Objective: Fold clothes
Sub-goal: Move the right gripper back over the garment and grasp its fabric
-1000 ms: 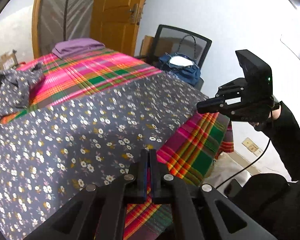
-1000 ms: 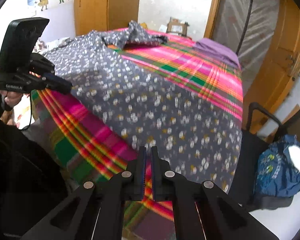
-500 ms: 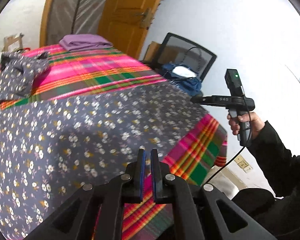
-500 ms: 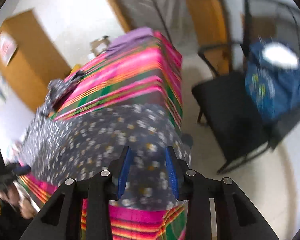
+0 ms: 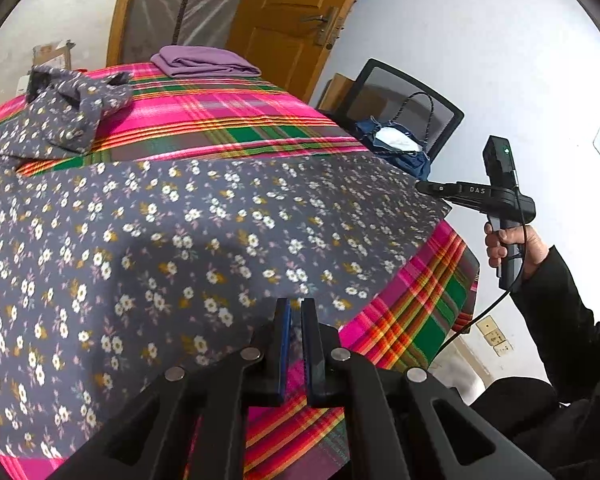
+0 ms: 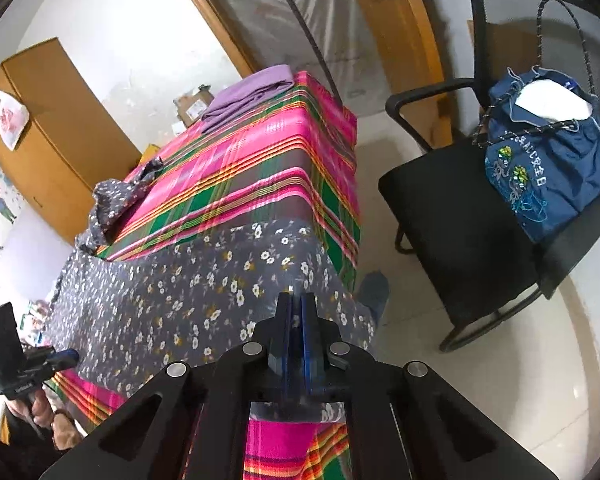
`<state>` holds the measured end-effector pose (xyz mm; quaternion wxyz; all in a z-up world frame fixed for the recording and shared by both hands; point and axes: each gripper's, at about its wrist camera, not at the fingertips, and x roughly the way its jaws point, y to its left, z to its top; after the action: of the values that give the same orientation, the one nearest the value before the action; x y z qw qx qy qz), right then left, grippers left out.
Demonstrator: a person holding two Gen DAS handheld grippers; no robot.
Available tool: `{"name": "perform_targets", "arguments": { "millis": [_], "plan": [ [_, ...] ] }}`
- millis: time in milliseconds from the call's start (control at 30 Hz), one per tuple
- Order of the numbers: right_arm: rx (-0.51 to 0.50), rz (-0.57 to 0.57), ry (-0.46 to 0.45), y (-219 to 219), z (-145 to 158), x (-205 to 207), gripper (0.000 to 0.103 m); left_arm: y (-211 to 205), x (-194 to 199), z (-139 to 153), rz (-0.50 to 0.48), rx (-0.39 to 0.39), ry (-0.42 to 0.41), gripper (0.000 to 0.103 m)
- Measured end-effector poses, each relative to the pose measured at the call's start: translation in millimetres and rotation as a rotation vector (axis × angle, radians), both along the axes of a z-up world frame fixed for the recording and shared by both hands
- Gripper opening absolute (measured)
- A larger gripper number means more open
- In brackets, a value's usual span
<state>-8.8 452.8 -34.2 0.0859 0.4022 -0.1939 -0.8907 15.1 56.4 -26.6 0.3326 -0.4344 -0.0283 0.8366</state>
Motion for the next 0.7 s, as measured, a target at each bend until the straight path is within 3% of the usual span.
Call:
{"name": "perform_targets", "arguments": {
  "millis": [133,233,400,700],
  "plan": [
    [0.068,-0.040,0.024,-1,11,10,0.011,-10,3,0,0.036,-0.001,0.001,0.004],
    [0.063,-0.025,0.084,-11,25,16,0.025,-23,1,3,0.101,0.004,0.018,0.004],
    [0.057,0.129,0.163,-70,42,10,0.028,-56,-8,5,0.270,-0.019,0.037,0.004],
    [0.026,0.371,0.158,-168,48,-20,0.032,-152,-11,7,0.546,-0.040,0.045,0.004]
  ]
}}
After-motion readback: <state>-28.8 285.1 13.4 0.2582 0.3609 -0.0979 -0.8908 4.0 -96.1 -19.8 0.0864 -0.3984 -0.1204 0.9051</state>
